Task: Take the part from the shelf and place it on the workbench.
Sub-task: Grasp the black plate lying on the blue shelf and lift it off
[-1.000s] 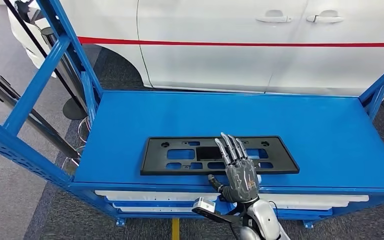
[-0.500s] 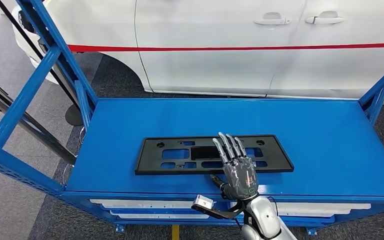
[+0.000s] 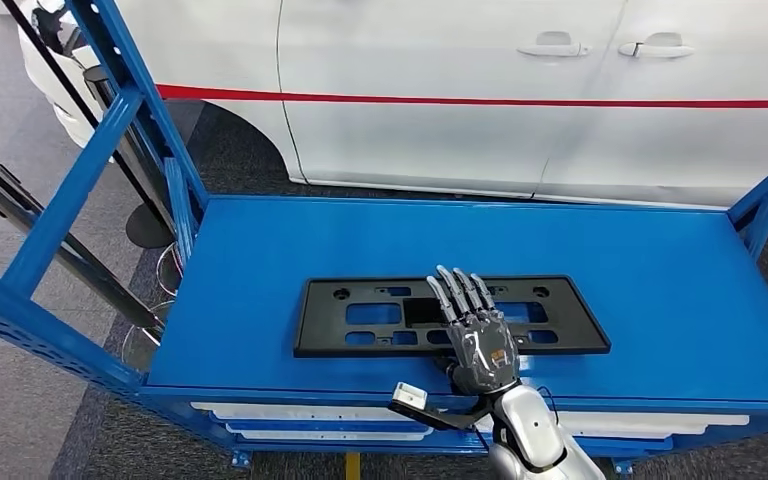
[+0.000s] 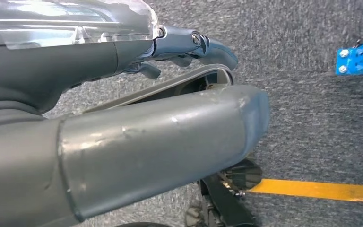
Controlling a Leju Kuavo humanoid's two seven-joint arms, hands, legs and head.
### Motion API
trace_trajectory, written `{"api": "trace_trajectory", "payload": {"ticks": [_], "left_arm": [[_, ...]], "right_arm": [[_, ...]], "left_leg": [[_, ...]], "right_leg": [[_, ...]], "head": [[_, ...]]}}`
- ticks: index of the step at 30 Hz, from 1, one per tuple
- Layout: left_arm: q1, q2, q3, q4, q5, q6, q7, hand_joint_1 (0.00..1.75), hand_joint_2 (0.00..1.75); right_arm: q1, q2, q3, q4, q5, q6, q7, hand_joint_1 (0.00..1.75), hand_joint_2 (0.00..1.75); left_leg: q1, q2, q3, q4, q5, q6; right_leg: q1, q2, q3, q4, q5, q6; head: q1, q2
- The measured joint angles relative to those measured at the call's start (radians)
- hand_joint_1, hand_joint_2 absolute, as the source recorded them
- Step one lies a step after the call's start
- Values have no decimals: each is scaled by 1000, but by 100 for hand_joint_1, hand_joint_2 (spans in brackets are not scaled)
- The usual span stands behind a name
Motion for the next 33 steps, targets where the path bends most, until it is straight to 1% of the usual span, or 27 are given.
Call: {"api": "trace_trajectory", "payload": {"ticks": [1, 2, 3, 4, 6, 7, 8, 9, 10, 12, 13, 14, 16, 17, 18, 19, 20, 21, 22, 23, 24, 27, 28, 29, 31, 32, 33], "left_arm": [[0, 0, -1, -2, -3, -2, 2, 0, 0], [0, -1, -1, -2, -4, -3, 4, 0, 0], [0, -1, -1, -4, -5, -4, 5, 0, 0], [0, -2, -1, -5, -5, -4, 6, 0, 0], [0, -4, -1, -7, -6, -5, 7, 0, 0], [0, -5, -2, -8, -6, -5, 7, 0, 0], [0, -6, -2, -8, -8, -6, 8, 0, 0], [-1, -7, -2, -9, -9, -6, 8, 0, 0], [-1, -8, -3, -9, -12, -7, 9, 0, 0], [-1, -8, -6, -10, -17, -8, 11, 0, 0], [-1, -8, -8, -11, -20, -9, 12, 0, 0], [-2, -8, -9, -12, -23, -9, 13, 0, 0], [-3, -8, -15, -13, -30, -10, 15, 0, 0], [-3, -8, -18, -13, -33, -10, 18, 0, 0], [-3, -8, -21, -14, -35, -11, 20, 0, 0], [-2, -8, -23, -14, -38, -11, 22, 0, 0], [-2, -8, -25, -15, -40, -11, 24, 0, 0], [-2, -8, -26, -15, -42, -11, 26, 0, 0], [-4, -8, -26, -16, -43, -12, 27, 0, 0], [-5, -7, -28, -17, -43, -12, 28, 0, 0], [-6, -7, -29, -17, -44, -12, 29, 0, 0], [-6, -8, -34, -17, -46, -14, 33, 0, 0], [-5, -8, -35, -17, -46, -15, 34, 0, 0], [-6, -8, -37, -17, -47, -16, 34, 0, 0], [-6, -7, -41, -18, -48, -19, 35, 0, 0], [-6, -6, -43, -18, -48, -19, 35, 0, 0], [-5, -5, -43, -18, -48, -20, 36, 0, 0]], "right_arm": [[-3, -2, 0, 5, 1, 1, 1, 0, 175], [-4, -3, 0, 10, 2, 1, 2, 0, 175], [-5, -4, 0, 15, 2, 1, 3, 0, 175], [-5, -4, 0, 19, 3, 1, 3, 0, 175], [-10, -7, -1, 26, 3, 1, 3, 0, 175], [-14, -8, -1, 28, 4, 1, 3, 0, 175], [-17, -9, -1, 31, 5, 1, 3, 0, 175], [-20, -9, -1, 34, 7, 1, 5, 0, 175], [-23, -9, -1, 37, 9, 2, 8, 0, 175], [-34, -10, -1, 47, 15, 7, 19, 0, 175], [-43, -10, -2, 55, 19, 11, 26, 0, 175], [-54, -10, -2, 65, 23, 14, 32, 0, 175], [-75, -10, -3, 90, 31, 19, 43, 0, 175], [-85, -10, -5, 104, 34, 22, 48, 0, 175], [-94, -10, -7, 117, 36, 25, 52, 20, 175], [-102, -11, -9, 128, 37, 29, 55, 57, 175], [-110, -11, -12, 139, 37, 33, 57, 98, 175], [-118, -11, -14, 149, 36, 36, 59, 140, 175], [-124, -11, -17, 159, 35, 40, 62, 164, 175], [-129, -11, -20, 169, 32, 44, 64, 169, 175], [-133, -12, -23, 178, 28, 48, 67, 171, 175], [-138, -12, -30, 195, 13, 61, 69, 171, 175], [-139, -14, -32, 199, 9, 65, 69, 171, 175], [-139, -16, -35, 203, 7, 68, 69, 170, 175], [-139, -18, -38, 209, -1, 71, 65, 169, 175], [-138, -19, -38, 212, -5, 72, 62, 169, 175], [-137, -19, -38, 215, -9, 72, 58, 169, 175]], "left_leg": [[-1, 0, 0, 0, -1, 2], [-2, 0, 0, 1, -1, 3], [-2, -1, 2, 1, -2, 4], [-3, -2, 4, 2, -4, 3], [-4, -3, 10, 3, -9, 0], [-5, -4, 11, 5, -11, -4], [-7, -4, 12, 5, -13, -8], [-8, -4, 11, 5, -14, -13], [-9, -4, 11, 4, -14, -18], [-8, -3, 10, 8, -22, -29], [-7, -3, 2, 29, -37, -34], [-6, -2, -16, 69, -61, -38], [-4, -2, -77, 194, -120, -44], [-3, -2, -105, 250, -137, -46], [-3, -2, -120, 276, -137, -47], [-3, -2, -116, 265, -116, -46], [-3, -2, -93, 214, -81, -45], [-3, -1, -61, 143, -47, -41], [-5, -1, -31, 79, -23, -38], [-6, -2, -10, 34, -10, -34], [-9, -2, -1, 13, -8, -30], [-8, -2, 1, 3, -2, -14], [-6, -1, 2, -2, 2, -7], [-4, 0, 4, -7, 5, 0], [-4, 1, 3, -9, 6, 6], [-5, 1, 3, -9, 6, 6], [-5, 1, 3, -8, 6, 7]], "right_leg": [[0, 0, -34, 67, -27, 2], [0, 0, -61, 117, -40, 3], [0, 0, -72, 132, -32, 3], [0, 0, -65, 108, -5, 1], [2, 0, -6, -24, 69, -8], [4, 0, 21, -84, 92, -12], [7, 0, 38, -125, 104, -16], [10, 1, 43, -139, 103, -20], [12, 1, 43, -143, 103, -23], [7, 2, 47, -150, 107, -33], [4, 1, 50, -154, 110, -39], [2, 0, 52, -158, 111, -45], [3, -1, 52, -158, 111, -51], [4, -2, 52, -157, 110, -52], [4, -2, 52, -156, 109, -52], [4, -1, 53, -155, 108, -52], [4, -1, 54, -153, 107, -51], [4, 0, 55, -151, 105, -49], [6, 0, 55, -147, 102, -45], [7, 0, 54, -145, 101, -40], [9, 0, 53, -144, 100, -35], [9, 1, 52, -145, 100, -19], [8, 1, 46, -130, 87, -14], [7, 2, 30, -94, 64, -10], [3, 1, -27, 28, 0, -3], [2, 1, -57, 89, -23, -1], [1, 1, -76, 124, -28, 1]], "head": [[0, 0], [0, 0], [0, 0], [0, 0], [0, 0], [0, 0], [0, 0], [0, 0], [0, 0], [0, 0], [0, 0], [0, 0], [0, 0], [0, 0], [0, 0], [0, 0], [0, 0], [0, 0], [0, 0], [0, 0], [0, 0], [0, 0], [0, 0], [0, 0], [0, 0], [0, 0], [0, 0]]}}
